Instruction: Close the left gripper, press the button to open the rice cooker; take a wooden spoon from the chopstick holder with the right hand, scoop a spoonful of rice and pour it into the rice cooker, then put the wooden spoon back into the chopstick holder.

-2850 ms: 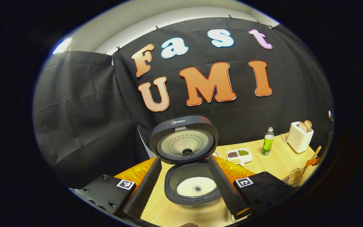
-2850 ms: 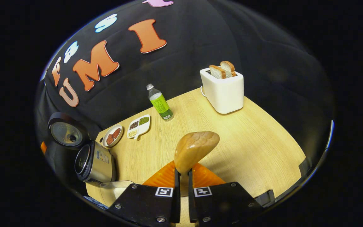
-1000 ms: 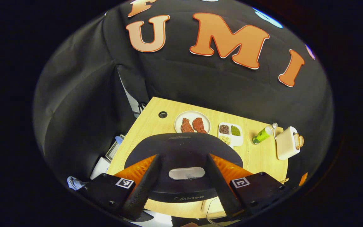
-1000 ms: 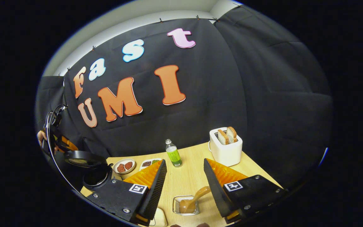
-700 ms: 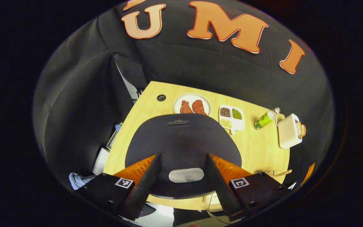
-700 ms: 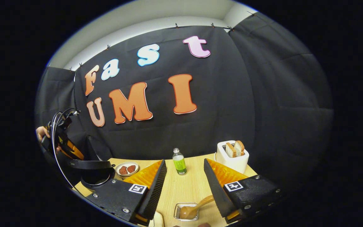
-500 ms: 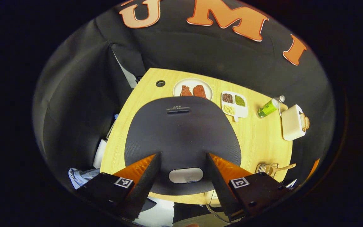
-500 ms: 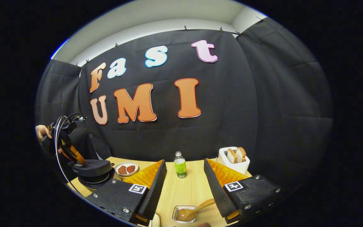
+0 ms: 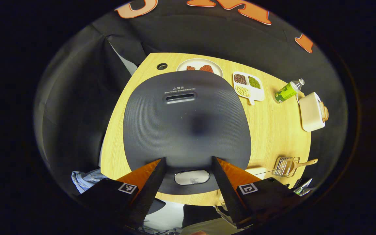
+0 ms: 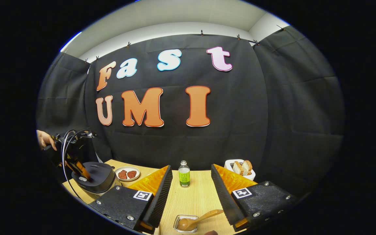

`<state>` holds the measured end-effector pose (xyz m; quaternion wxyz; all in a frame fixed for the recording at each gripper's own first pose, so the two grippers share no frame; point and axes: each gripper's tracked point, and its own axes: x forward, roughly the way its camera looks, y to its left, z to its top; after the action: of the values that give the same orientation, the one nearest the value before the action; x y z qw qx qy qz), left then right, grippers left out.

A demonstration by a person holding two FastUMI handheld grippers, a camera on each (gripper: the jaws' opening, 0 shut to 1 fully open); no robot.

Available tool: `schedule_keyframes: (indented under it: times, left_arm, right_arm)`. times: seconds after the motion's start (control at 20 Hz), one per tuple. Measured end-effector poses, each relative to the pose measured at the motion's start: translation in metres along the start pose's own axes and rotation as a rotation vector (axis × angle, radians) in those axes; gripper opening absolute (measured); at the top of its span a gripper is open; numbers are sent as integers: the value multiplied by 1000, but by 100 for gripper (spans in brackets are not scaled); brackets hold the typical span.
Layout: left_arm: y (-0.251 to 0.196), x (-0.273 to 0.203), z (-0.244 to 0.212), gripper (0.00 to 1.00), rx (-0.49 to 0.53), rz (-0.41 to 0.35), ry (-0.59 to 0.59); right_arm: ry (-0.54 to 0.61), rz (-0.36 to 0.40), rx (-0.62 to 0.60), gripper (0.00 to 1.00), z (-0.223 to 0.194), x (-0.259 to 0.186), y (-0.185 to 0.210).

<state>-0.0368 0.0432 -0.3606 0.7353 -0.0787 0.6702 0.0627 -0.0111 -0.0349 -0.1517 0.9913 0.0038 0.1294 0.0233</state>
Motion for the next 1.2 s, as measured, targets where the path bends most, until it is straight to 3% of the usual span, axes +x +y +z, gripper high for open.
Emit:
schedule_keyframes:
  times: [0.2, 0.5, 0.55, 0.6, 0.7, 0.75, 0.8, 0.95, 1.1, 1.2]
  left_arm:
    - [2, 0, -1, 98, 8, 4, -29]
    - [1, -3, -1, 95, 30, 14, -192]
    - [1, -4, -2, 95, 8, 12, -213]
    - [2, -5, 1, 95, -14, 7, -253]
    - [-8, -12, 7, 94, -80, -55, -341]
    - [-13, -19, 8, 98, -109, -82, -379]
    - [-9, -26, 11, 100, -118, -82, -432]
    - [-4, -69, 35, 99, -79, -47, -643]
    - [-11, -125, 46, 98, -47, -62, -832]
    - [-10, -156, 49, 98, -34, -50, -930]
  right_arm:
    - [-10, 2, -13, 75, 5, 2, 7]
    - [-36, 31, -56, 75, 16, 2, 19]
    - [-42, 33, -63, 65, 18, 2, 22]
    - [-52, 37, -68, 75, 19, 2, 25]
    - [-67, 45, -79, 76, 25, 1, 32]
    - [-74, 52, -86, 72, 28, 1, 34]
    - [-79, 55, -92, 80, 31, 0, 36]
    - [-112, 60, -106, 83, 42, 2, 43]
    - [-127, 82, -112, 89, 49, 1, 53]
    - [-128, 102, -102, 86, 52, 1, 60]
